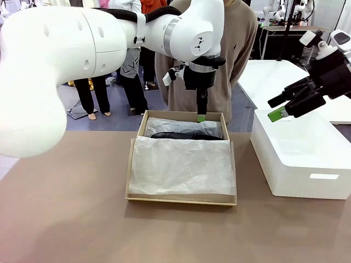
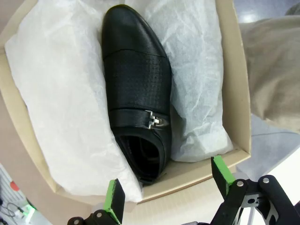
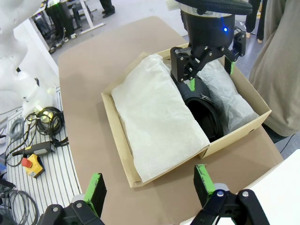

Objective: Pack the shoes into the box.
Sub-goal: Close the Shoes Box.

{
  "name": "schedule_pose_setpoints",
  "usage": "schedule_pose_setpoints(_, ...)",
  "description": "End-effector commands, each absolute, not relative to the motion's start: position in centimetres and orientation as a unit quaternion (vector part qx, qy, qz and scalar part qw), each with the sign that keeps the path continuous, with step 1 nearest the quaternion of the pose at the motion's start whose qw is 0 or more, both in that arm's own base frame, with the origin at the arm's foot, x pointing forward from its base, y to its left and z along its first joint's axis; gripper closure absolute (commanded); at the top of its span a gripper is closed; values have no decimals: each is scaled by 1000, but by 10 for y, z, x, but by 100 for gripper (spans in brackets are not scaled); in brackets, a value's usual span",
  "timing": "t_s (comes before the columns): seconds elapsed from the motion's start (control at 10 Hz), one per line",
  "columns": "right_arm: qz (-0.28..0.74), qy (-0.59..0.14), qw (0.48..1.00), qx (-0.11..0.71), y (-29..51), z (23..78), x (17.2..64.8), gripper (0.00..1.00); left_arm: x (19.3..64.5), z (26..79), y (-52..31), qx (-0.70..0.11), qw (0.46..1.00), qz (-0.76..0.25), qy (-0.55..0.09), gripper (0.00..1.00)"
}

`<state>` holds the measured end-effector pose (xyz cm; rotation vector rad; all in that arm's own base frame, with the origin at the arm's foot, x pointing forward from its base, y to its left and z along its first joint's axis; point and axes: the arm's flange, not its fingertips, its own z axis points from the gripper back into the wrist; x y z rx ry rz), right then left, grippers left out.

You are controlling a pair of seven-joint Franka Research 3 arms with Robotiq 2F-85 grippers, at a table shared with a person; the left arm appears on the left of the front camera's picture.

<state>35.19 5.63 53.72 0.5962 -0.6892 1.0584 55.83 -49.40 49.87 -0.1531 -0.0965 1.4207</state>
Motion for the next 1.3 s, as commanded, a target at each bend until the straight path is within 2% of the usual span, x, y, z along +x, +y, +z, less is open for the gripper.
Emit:
schedule_pose_setpoints(0.0,491,-332,754,283,58,537,356,0,553,515,-464,-60,794,602,-55,0)
schedule_pose_setpoints(0.2,491,-332,754,283,58,537,356,0,552,532,-430,-30,857,514,-38,0)
schedule_pose_setpoints(0.6,491,-332,754,283,58,537,356,0,554,562,-345,-76,954,289,15,0)
schedule_pose_setpoints(0.8,491,-332,754,283,58,537,356,0,554,571,-315,-57,982,175,40,0)
schedule_pose_setpoints(1.0,491,-332,754,283,58,537,356,0,555,573,-303,-11,997,65,34,0)
schedule_pose_setpoints(1.1,491,-332,754,283,58,537,356,0,563,575,-311,-43,989,138,18,0)
schedule_pose_setpoints(1.2,491,-332,754,283,58,537,356,0,561,571,-308,-41,991,120,47,0)
